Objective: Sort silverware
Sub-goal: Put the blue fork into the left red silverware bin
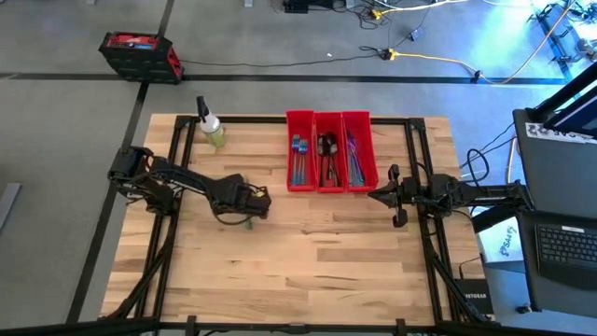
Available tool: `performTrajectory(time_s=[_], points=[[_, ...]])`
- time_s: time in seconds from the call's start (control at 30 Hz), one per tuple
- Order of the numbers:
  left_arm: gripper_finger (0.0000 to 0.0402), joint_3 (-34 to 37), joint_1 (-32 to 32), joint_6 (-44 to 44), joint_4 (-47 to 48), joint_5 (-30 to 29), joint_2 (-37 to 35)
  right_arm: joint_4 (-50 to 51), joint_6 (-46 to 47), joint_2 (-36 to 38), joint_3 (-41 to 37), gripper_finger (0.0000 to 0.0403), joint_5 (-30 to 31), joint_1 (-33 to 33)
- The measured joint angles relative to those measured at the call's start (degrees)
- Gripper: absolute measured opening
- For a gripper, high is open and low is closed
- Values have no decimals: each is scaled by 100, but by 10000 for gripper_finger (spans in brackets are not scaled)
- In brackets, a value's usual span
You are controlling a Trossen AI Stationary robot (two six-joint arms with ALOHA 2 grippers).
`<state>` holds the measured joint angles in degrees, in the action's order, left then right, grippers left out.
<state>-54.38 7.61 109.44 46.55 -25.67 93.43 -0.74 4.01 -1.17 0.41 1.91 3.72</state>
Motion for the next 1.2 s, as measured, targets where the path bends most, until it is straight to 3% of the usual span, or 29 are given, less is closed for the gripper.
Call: performTrajectory(time_s=[0.13, 0.33, 0.57, 0.93, 1.2], points=[[4, -329, 1, -251, -298, -184, 7, -1, -2, 0, -1, 1, 0, -1], [4, -1001, -56, -540, -329, -992, 7, -1, 0, 0, 1, 1, 0, -1], [4, -1546, -444, -1768, -940, -1213, 7, 1, -2, 0, 1, 1, 0, 1], [4, -1590, -1488, -3734, -2910, -1069, 7, 1, -1, 0, 0, 1, 0, 1], [1, -1643, -2052, -4451, -3943, -941, 209, -1, -2, 2, -1, 1, 0, -1]])
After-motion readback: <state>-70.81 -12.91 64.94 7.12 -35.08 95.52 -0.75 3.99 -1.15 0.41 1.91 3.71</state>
